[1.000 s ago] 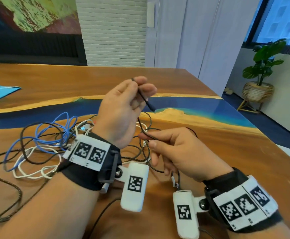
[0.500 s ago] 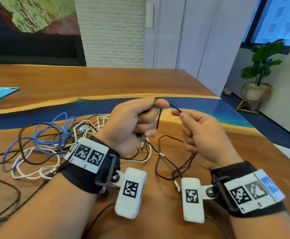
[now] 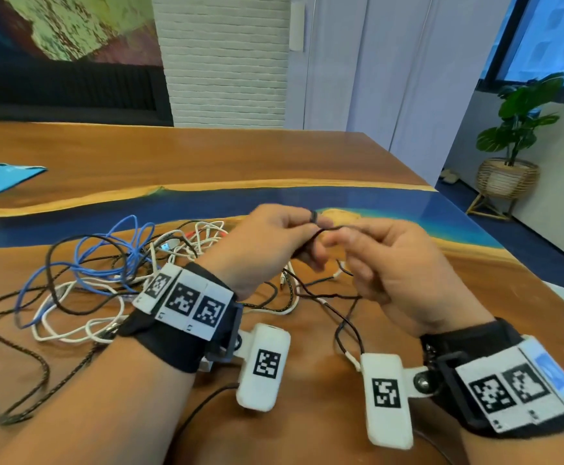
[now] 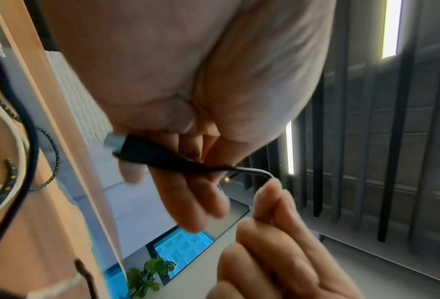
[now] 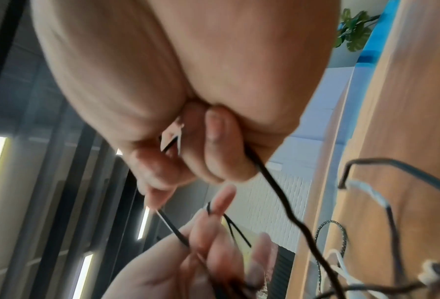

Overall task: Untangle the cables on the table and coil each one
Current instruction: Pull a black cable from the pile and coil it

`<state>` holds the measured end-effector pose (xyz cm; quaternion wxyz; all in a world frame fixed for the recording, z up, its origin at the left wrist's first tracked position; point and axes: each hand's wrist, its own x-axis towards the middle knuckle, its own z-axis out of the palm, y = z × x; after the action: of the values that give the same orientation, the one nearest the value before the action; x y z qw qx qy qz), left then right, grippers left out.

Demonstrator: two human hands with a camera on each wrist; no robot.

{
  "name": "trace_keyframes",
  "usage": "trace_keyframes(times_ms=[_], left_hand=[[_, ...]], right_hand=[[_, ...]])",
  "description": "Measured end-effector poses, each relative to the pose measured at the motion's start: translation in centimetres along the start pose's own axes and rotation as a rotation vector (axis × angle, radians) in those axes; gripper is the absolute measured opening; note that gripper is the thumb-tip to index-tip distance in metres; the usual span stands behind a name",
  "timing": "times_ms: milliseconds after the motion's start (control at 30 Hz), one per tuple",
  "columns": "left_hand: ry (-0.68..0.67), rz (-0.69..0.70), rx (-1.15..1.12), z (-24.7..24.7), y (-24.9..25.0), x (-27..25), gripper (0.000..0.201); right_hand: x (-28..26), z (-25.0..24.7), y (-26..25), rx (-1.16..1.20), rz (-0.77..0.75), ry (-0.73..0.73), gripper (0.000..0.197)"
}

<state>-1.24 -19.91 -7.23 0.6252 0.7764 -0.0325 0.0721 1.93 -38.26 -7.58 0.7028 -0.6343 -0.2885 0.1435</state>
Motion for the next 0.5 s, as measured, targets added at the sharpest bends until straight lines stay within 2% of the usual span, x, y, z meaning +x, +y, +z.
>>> trace_keyframes(times_ms=[67,133,200,267,367,433,500], left_hand=[[-0.103,-0.064,-0.001,0.1,0.0,-0.3,0.035],[-0.169,-0.072,-0.105,0.0,0.3,-0.5,0.046],[-0.213,-0.045,-0.308,-0.1,0.7,-0.8,0.047],[-0.221,-0.017,-0.564,-0.3,1.2,-0.9,0.042],[-0.145,0.073,-0.828,-0.4,1.5,-0.6,0.041],[-0.009,0.13,-0.873,-0.3,1.5,-0.2,0.041],[0.149,0.161,-0.816,-0.3,1.2,0.3,0.037]], right_hand=[[0.3,-1.2,-0.1,0.122,-0.021,0.141,0.021],[0.5,-2.3,0.1,0.192,-0.015,0.267,0.02],[0.8,-2.9,0.6,0.208,0.02,0.346,0.021],[1.0,-3.0,1.1,0.182,0.064,0.36,0.024],[1.0,-2.3,1.3,-0.048,0.135,0.27,0.025],[0.9,-1.3,1.6,-0.192,0.163,0.125,0.026],[0.5,0.0,1.9,-0.231,0.183,-0.044,0.028]])
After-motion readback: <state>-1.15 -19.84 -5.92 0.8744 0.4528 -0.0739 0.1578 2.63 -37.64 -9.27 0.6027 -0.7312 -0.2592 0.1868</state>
